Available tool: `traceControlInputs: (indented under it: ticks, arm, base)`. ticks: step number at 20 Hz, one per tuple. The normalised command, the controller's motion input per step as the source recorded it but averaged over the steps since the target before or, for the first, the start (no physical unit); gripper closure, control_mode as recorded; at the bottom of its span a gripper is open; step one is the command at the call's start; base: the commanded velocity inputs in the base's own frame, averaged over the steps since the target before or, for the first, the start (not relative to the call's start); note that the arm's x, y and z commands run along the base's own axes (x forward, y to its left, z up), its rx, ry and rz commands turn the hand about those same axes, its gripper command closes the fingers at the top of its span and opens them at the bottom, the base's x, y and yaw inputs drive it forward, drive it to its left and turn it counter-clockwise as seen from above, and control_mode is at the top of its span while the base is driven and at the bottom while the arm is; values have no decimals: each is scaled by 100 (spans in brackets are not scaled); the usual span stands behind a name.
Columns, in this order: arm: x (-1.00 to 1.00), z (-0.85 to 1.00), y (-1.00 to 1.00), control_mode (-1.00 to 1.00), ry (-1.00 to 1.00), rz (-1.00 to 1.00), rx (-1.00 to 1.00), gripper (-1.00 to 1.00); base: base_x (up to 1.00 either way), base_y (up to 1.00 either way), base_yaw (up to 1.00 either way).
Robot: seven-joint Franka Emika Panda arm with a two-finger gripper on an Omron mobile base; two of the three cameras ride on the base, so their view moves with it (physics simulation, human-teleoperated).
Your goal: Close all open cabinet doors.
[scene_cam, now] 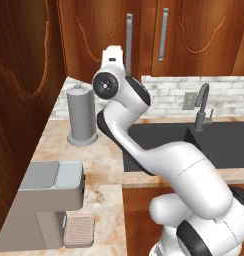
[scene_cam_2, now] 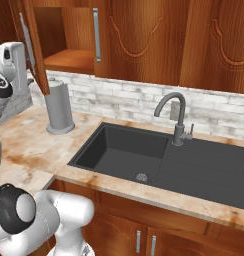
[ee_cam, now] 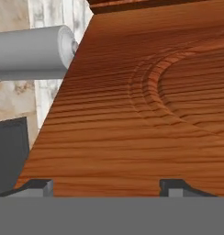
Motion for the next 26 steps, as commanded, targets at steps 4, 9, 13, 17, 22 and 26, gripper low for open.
traceControlInputs:
  ticks: [4,9,13,17,22,26]
  arm:
    - [55,13,-40,-100,-3,0,0,-100]
    - [68,6,-31,-100,-3,0,0,-100]
    - [66,0,-29,-100,-2,0,0,-100]
    - [61,0,-29,-100,0,0,0,-100]
    - [42,0,-28,-100,0,0,0,-100]
    - [39,0,-30,-100,0,0,2,-100]
  base:
    - [0,0,0]
    - [0,0,0]
    - [0,0,0]
    - [0,0,0]
    - [0,0,0]
    - [0,0,0]
